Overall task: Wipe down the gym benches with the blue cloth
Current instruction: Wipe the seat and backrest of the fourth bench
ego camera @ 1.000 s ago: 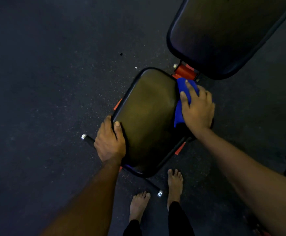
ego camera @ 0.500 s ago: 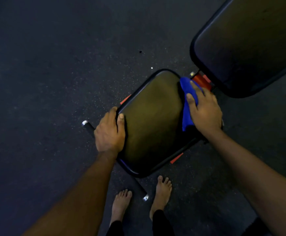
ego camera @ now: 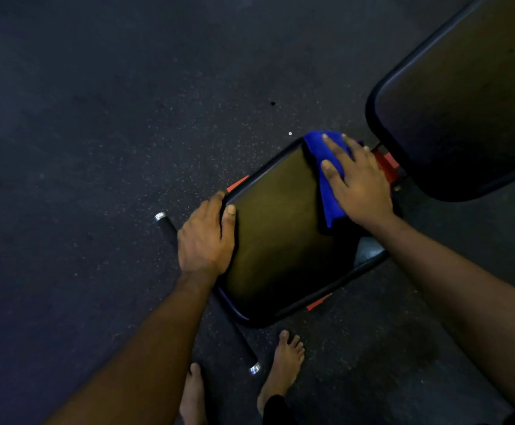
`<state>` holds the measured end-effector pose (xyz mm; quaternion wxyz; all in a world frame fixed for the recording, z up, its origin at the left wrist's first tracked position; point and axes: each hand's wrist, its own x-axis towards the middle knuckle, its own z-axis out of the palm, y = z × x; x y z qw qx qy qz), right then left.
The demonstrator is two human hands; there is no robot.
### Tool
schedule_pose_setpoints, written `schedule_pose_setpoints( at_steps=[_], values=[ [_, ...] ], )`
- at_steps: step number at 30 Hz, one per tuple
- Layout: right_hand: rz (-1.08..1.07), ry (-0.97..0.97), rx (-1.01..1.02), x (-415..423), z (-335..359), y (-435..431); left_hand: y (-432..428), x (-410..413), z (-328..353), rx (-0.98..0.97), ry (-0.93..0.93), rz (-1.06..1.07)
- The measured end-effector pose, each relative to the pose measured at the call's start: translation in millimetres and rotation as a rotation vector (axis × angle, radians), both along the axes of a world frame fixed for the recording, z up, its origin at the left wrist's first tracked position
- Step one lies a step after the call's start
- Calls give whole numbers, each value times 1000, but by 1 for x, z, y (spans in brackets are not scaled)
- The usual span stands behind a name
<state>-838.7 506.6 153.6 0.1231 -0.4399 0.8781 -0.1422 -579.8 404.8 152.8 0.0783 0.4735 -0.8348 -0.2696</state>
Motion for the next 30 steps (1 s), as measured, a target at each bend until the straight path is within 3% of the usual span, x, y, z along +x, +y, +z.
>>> schedule_pose_setpoints(
  at_steps=[4,6,9,12,14,16,18,21,24,27,29,30],
  values=[
    [-271,-131,135,-20,-2,-51,0,0,-2,-2,5,19],
    [-310,-130,168,-15,2,-79,2,0,-2,5,27,30],
    [-29,65,129,7,1,-79,1,1,-1,21,42,37],
    [217,58,28,-2,1,-59,1,2,1,41,39,43],
    [129,-23,59,-16,3,-68,2,2,4,55,50,56],
    [-104,-100,129,-15,4,-90,2,3,7,66,68,77],
    [-178,0,208,5,6,-104,0,3,7,89,110,103],
    [89,178,163,27,6,-93,-3,6,6,181,253,209],
    [338,82,90,8,12,-77,-4,15,6,251,310,259],
    [157,7,118,0,12,-90,-5,26,9,309,315,203],
    [-5,99,184,26,10,-104,-6,33,12,330,323,196],
    [14,177,208,42,10,-107,-6,36,15,338,334,209]
  ],
)
